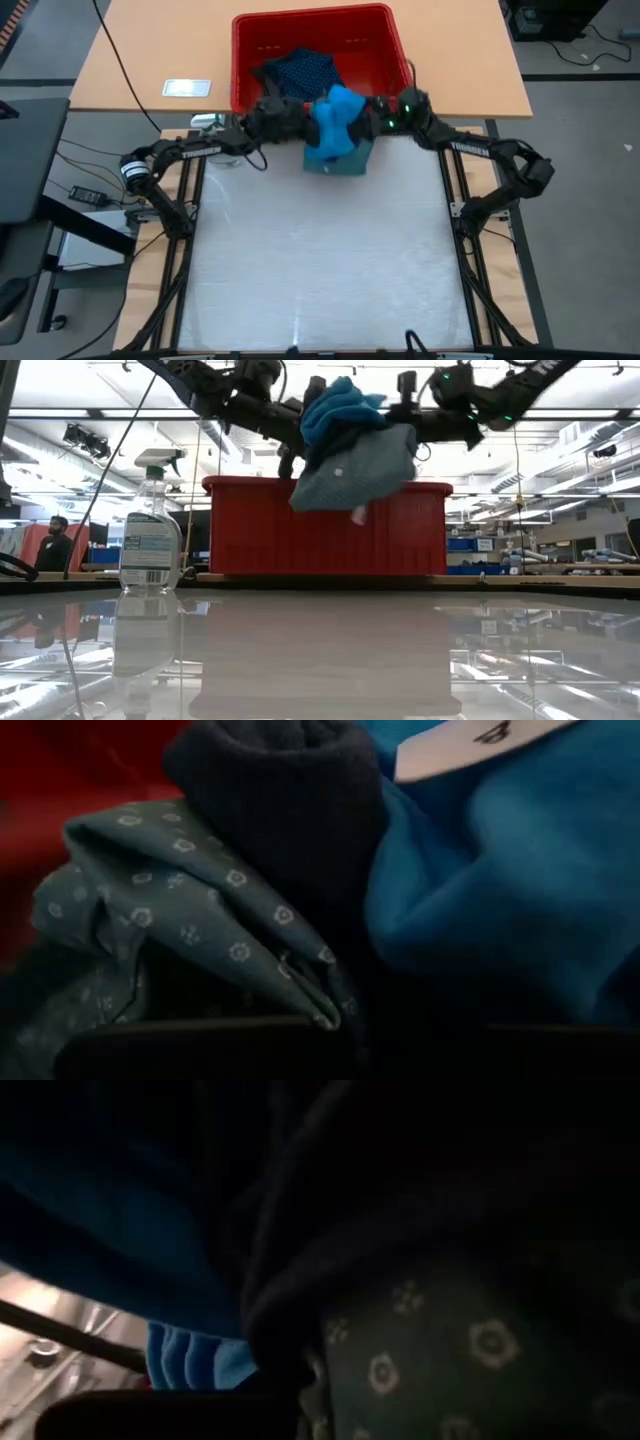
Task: Fold laundry
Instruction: Put the green polo shirt, dark blue shorts, and light blue shorts into the red laundry bin
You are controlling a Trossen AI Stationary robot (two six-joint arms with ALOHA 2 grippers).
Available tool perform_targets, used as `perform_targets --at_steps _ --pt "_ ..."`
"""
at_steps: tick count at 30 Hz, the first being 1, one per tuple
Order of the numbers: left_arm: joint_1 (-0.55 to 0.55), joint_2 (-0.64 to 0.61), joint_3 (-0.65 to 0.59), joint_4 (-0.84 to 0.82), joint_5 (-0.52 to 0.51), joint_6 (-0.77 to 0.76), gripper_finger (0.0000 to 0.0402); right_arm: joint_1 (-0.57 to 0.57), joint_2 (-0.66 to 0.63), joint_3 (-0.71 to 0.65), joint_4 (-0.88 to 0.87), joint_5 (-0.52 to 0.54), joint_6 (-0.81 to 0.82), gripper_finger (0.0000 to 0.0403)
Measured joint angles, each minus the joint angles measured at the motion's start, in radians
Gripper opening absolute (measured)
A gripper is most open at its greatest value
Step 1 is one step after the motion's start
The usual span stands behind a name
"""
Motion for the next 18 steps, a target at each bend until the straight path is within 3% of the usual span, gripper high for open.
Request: perform_targets --at_steps 10,18 --pt "0.195 0.015 0.298 -0.211 -0.035 0.271 0.0036 -0.118 0.241 0.474 -0.119 0.016 -0.158 0.0071" --pt "0.37 0.188 0.465 -0.215 -0.058 0.335 0.0036 -0.226 0.558 0.908 -0.305 0.092 -0.327 0.0071"
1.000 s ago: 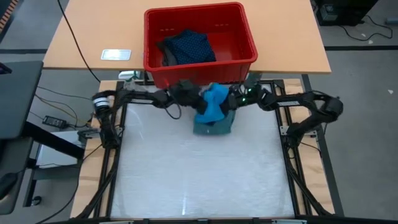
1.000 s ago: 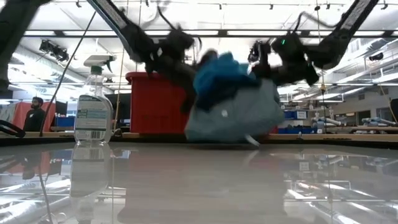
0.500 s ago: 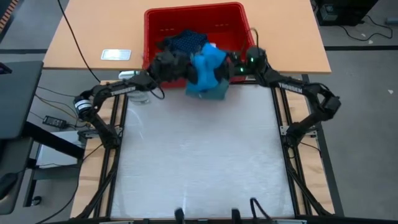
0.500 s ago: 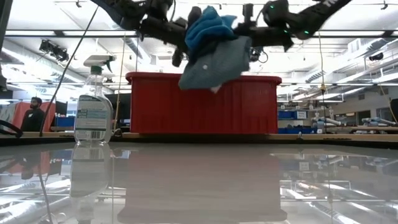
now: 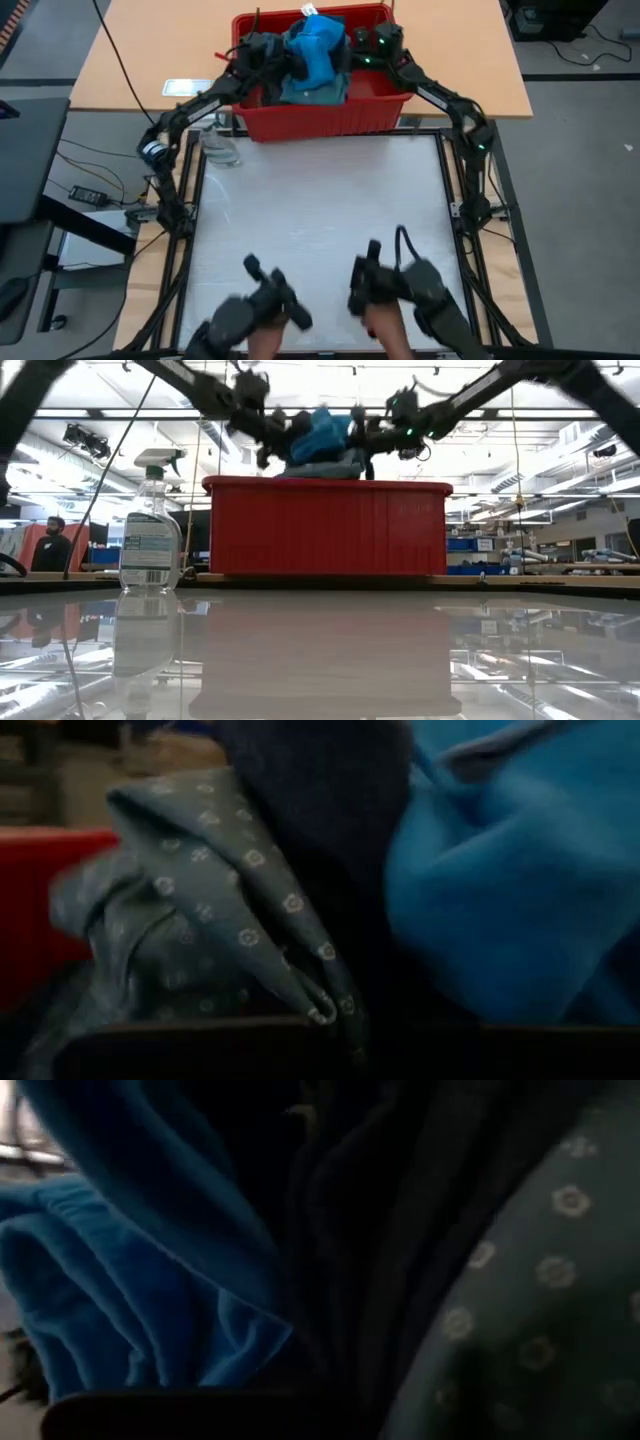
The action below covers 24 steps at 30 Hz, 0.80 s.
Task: Fold laundry
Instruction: Put the green polo shirt, dark blue shorts, and light blue shorts into the red laundry bin, then return to Home Position
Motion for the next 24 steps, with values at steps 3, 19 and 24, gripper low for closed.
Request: perform_targets --at_steps 3,19,24 --pt "0.042 0.096 0.06 -0.002 -0.013 0.001 0.0036 -0.03 0.113 0.132 -0.079 0.038 -0.038 0.0071" --pt "0.14 0.316 0.221 -0.183 -0.015 0.104 0.0173 -0.136 0.345 0.372 -0.521 0.166 0.042 0.0261" --pt "0.176 0.305 0.365 -0.407 -0.031 0.208 0.0263 -0.134 0.239 0.373 -0.613 0.384 -0.039 0.0335"
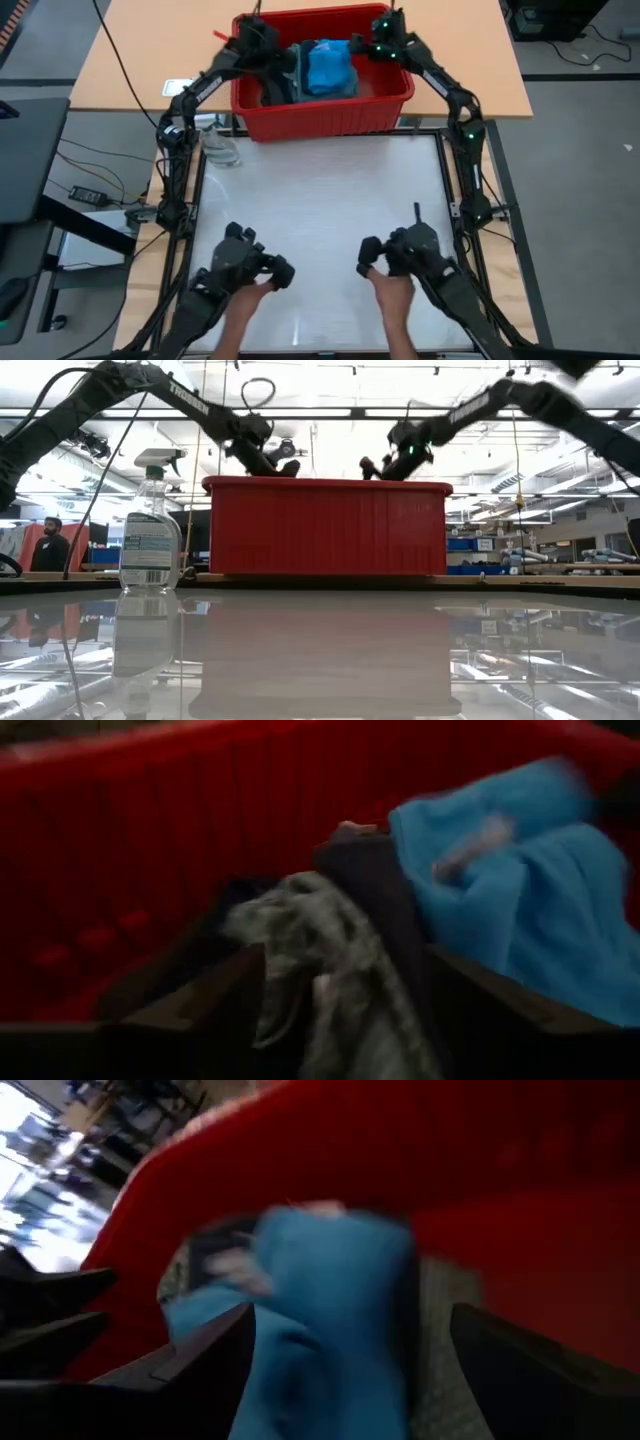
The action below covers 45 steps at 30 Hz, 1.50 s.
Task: Fold laundry
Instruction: Return to Home Position
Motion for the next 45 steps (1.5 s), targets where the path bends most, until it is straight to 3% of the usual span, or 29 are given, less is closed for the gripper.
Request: perform_targets --at_steps 6,9,12,15,19,24,28,34,40,45 --pt "0.019 -0.036 0.226 -0.315 0.138 0.158 0.0303 0.037 -0.168 0.0 -0.09 0.146 -0.276 0.0313" --pt "0.017 -0.102 0.236 -0.389 0.259 0.159 0.0295 0.073 -0.265 -0.008 -0.123 0.081 -0.367 0.0277" --pt "-0.002 -0.199 0.154 -0.386 0.361 0.132 0.0272 0.112 -0.361 -0.069 -0.137 -0.04 -0.412 0.023" --pt "-0.056 -0.349 -0.008 -0.338 0.372 0.126 0.024 0.161 -0.475 -0.173 -0.133 -0.09 -0.468 0.0183" --pt "-0.172 -0.594 -0.349 -0.147 0.317 0.062 0.02 0.244 -0.655 -0.388 -0.077 -0.169 -0.5 0.0128" --pt "-0.339 -0.89 -0.749 0.132 0.21 -0.072 0.0167 0.395 -0.891 -0.704 0.078 -0.146 -0.466 0.0057" --pt "-0.443 -1.058 -0.951 0.188 0.166 -0.112 0.0149 0.513 -1.039 -0.892 0.207 -0.113 -0.432 0.001" --pt "-0.606 -1.222 -1.191 0.3 0.145 -0.19 0.0122 0.658 -1.164 -1.093 0.318 -0.062 -0.358 0.0009" --pt "-0.794 -1.359 -1.439 0.435 0.009 -0.254 0.0098 0.811 -1.252 -1.251 0.415 0.0 -0.345 0.0006" --pt "-0.883 -1.46 -1.592 0.455 -0.032 -0.268 0.0077 0.91 -1.347 -1.385 0.415 0.122 -0.392 0.0003"
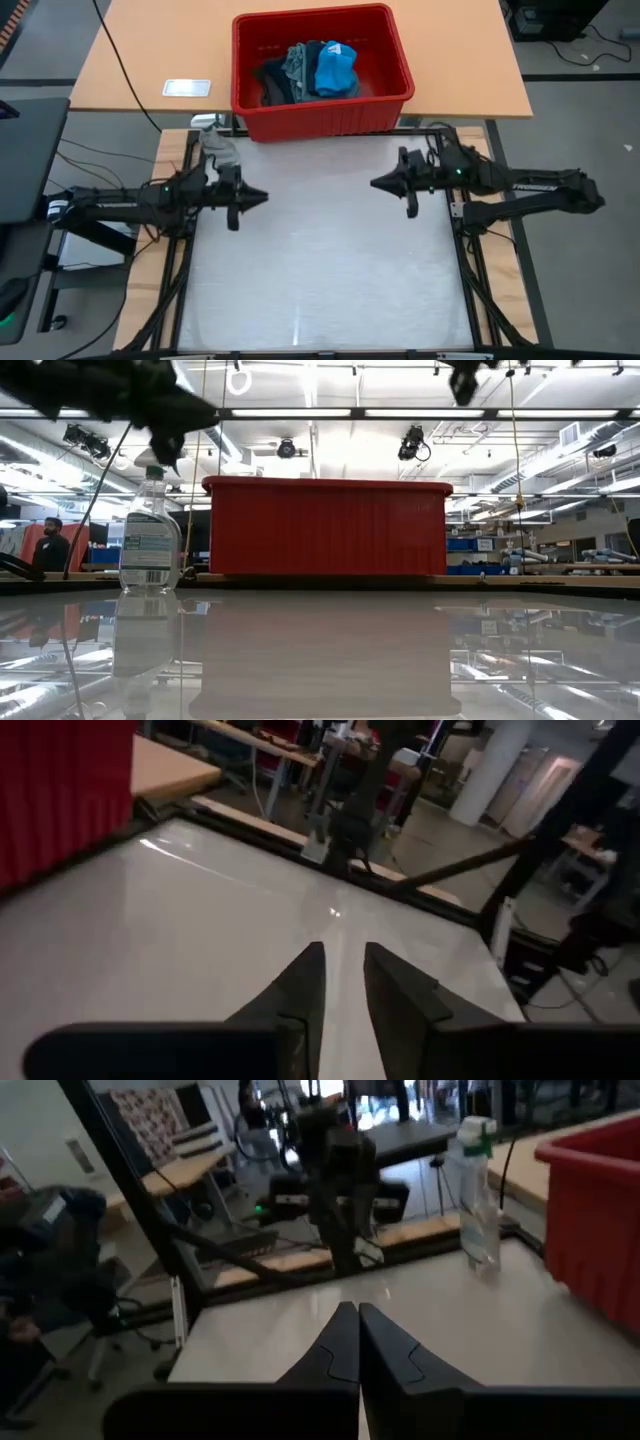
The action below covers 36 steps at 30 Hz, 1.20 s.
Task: Fold laundry
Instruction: Return to Home Position
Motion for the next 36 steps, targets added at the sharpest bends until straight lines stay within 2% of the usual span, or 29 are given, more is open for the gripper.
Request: perform_targets --at_steps 3,8,13,20,31,36 --pt "-0.026 -0.066 -0.079 0.028 0.0 -0.036 0.0052 0.029 -0.082 -0.102 0.057 0.043 0.0 0.0003" --pt "-0.027 -0.204 -0.196 0.131 -0.013 -0.067 0.0006 0.046 -0.212 -0.298 0.202 0.042 0.011 0.0002" --pt "-0.031 -0.324 -0.229 0.102 0.013 0.009 0.001 0.05 -0.337 -0.427 0.22 0.079 0.093 0.0002" --pt "-0.03 -0.441 -0.23 -0.035 0.015 0.039 0.0003 0.082 -0.478 -0.556 0.229 0.141 0.104 0.0001" --pt "-0.03 -0.643 -0.23 -0.252 -0.02 0.102 0.0001 0.092 -0.605 -0.713 0.279 0.173 0.111 0.0003" --pt "-0.031 -0.639 -0.239 -0.257 -0.01 0.121 0.0001 0.091 -0.639 -0.792 0.402 0.172 0.109 0.0003"
